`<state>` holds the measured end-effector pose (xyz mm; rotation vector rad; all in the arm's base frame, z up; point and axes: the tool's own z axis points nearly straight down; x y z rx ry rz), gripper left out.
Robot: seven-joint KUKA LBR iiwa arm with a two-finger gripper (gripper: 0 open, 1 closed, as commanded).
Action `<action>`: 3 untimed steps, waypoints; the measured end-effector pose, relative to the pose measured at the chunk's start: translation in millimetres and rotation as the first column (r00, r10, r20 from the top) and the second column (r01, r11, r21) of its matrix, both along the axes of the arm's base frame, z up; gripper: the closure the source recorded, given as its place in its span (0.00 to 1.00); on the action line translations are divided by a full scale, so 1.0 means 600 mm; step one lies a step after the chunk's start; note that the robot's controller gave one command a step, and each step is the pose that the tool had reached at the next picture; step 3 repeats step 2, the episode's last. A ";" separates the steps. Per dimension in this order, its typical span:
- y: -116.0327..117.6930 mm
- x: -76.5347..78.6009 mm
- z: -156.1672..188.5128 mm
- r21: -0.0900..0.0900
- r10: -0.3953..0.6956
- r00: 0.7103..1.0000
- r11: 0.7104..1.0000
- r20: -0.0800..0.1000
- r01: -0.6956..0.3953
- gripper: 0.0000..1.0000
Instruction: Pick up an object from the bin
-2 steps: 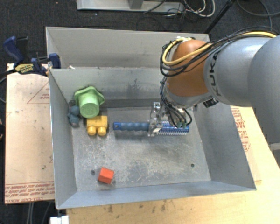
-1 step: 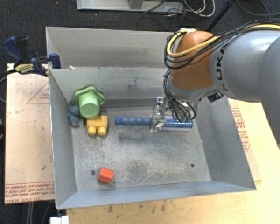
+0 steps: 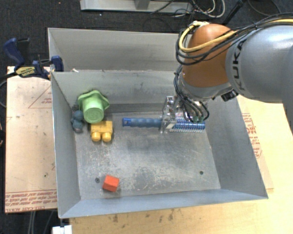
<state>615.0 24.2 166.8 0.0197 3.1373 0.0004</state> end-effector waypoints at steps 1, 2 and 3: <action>0.001 0.001 0.018 0.000 0.001 1.000 1.000 -0.002 -0.001 1.00; 0.001 0.001 0.033 0.000 0.003 1.000 1.000 -0.002 -0.003 1.00; 0.001 0.001 0.033 0.000 0.003 1.000 1.000 -0.002 -0.003 1.00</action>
Offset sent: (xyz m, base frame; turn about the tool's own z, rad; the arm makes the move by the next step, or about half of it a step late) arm 0.0001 0.0001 0.0112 0.0000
